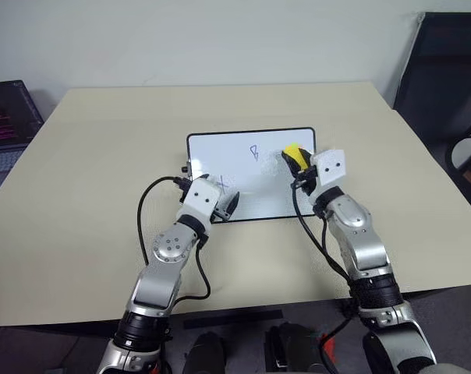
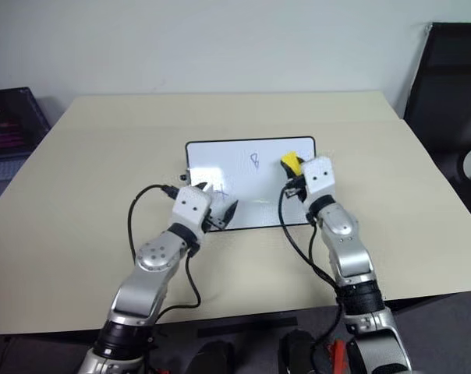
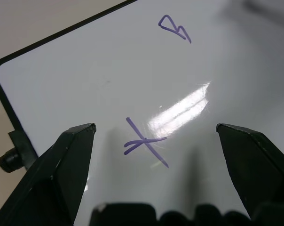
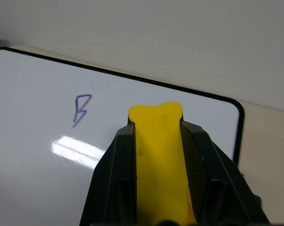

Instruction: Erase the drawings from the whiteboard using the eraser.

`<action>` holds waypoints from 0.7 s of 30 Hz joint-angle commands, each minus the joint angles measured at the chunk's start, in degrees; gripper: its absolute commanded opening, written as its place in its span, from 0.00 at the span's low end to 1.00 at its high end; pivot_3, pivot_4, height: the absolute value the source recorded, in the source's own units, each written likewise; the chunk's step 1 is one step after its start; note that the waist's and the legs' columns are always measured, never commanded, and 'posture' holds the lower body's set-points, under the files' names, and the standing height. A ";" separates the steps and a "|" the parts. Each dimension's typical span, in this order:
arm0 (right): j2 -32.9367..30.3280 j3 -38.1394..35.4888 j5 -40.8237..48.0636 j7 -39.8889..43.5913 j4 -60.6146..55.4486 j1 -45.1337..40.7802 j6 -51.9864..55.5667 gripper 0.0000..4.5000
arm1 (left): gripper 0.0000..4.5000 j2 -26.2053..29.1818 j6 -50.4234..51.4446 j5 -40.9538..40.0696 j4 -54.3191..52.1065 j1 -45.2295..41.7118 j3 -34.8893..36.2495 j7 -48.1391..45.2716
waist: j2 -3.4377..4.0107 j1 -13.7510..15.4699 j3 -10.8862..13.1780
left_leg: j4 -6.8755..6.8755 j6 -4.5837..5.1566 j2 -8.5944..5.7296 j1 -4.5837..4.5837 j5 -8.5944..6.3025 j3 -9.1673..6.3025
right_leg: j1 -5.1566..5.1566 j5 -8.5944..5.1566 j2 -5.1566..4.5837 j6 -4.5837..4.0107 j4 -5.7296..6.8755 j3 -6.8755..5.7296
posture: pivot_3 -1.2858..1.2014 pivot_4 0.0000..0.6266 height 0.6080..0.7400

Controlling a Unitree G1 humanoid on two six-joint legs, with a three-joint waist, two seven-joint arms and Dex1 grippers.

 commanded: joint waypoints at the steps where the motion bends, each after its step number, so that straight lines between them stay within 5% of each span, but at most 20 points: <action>1: 0.75 0.51 0.68 1.16 0.99 -3.14 -2.38 0.22 | 1.00 -0.30 -0.33 0.46 -1.96 -0.92 0.86 0.76 | 0.00 0.04 0.00 | 0.00 0.00 0.00 -0.01 0.00 -0.01 | 0.00 0.00 0.00 0.00 -0.01 0.00 | 0.52 0.24 1.00; 12: 4.72 1.96 -0.43 1.84 15.18 -15.34 -7.57 0.22 | 1.00 -1.08 -1.39 0.33 1.22 -3.57 0.71 0.52 | 0.00 0.00 0.00 | 0.00 0.00 0.02 0.00 0.00 -0.03 | -0.01 0.01 0.00 -0.01 0.02 0.00 | 0.52 0.24 1.00; 21: 3.75 1.50 -1.59 1.22 19.93 -16.82 -8.70 0.22 | 1.00 -1.00 -1.83 0.48 1.73 -4.54 1.43 0.92 | 0.01 0.07 0.00 | 0.00 0.00 0.01 -0.07 0.00 -0.06 | -0.01 0.01 -0.03 -0.01 -0.02 0.02 | 0.52 0.24 1.00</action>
